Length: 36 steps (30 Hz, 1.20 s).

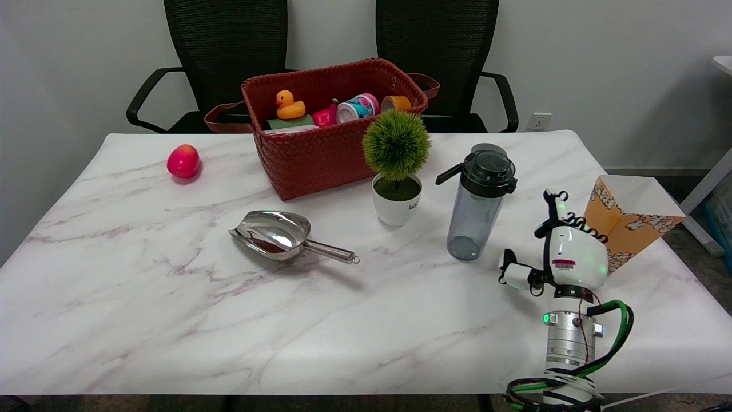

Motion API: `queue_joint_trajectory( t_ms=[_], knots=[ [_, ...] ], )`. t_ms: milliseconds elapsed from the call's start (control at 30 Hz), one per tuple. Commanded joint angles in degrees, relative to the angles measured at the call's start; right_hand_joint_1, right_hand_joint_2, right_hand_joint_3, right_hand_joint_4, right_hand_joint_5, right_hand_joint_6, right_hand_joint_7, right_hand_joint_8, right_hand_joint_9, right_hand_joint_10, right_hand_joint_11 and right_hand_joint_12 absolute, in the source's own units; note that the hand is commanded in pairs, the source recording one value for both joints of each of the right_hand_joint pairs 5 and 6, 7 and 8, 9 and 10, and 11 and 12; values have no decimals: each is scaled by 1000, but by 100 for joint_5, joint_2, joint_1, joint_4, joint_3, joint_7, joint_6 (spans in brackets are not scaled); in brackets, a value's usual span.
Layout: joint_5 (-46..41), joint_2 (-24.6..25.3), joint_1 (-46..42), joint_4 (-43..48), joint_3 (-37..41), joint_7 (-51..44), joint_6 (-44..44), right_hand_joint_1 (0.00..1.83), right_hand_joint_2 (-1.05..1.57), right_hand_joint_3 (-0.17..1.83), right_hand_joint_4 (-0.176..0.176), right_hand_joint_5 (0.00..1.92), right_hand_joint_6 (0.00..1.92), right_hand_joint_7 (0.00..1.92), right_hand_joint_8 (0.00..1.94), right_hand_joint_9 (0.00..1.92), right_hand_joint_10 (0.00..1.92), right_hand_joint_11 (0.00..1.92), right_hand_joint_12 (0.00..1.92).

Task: Pick up the black cup.

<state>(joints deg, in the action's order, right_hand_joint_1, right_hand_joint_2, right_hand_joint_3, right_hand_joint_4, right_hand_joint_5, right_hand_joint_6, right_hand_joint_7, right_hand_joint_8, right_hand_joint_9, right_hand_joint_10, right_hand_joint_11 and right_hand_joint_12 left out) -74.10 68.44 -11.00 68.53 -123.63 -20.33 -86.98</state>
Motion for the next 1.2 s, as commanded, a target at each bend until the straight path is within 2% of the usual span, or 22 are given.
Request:
queue_joint_trajectory(
  t_ms=[33, 233, 300, 433, 733, 1200],
  knots=[
    [13, 31, -112, 92, -88, 0, -122, 1035, 141, 893, 0, 285, 285, 765, 765, 650, 650, 580, 580],
    [21, 30, -111, 180, -209, 8, -245, 947, -26, 451, 0, 260, 260, 604, 604, 562, 562, 462, 462],
    [21, 23, -111, 212, -241, 18, -285, 939, -52, 415, 0, 248, 248, 582, 582, 543, 543, 423, 423],
    [21, 34, -112, 273, -281, 470, -375, 913, -71, 137, 0, 196, 196, 529, 529, 503, 503, 371, 371],
    [149, 97, -95, 436, -392, 799, -471, 895, -88, -26, 0, 72, 72, 428, 428, 433, 433, 311, 311],
    [291, 135, -24, 779, -517, 845, -508, 879, -124, -99, 0, 0, 0, 318, 318, 369, 369, 272, 272]
  ],
)
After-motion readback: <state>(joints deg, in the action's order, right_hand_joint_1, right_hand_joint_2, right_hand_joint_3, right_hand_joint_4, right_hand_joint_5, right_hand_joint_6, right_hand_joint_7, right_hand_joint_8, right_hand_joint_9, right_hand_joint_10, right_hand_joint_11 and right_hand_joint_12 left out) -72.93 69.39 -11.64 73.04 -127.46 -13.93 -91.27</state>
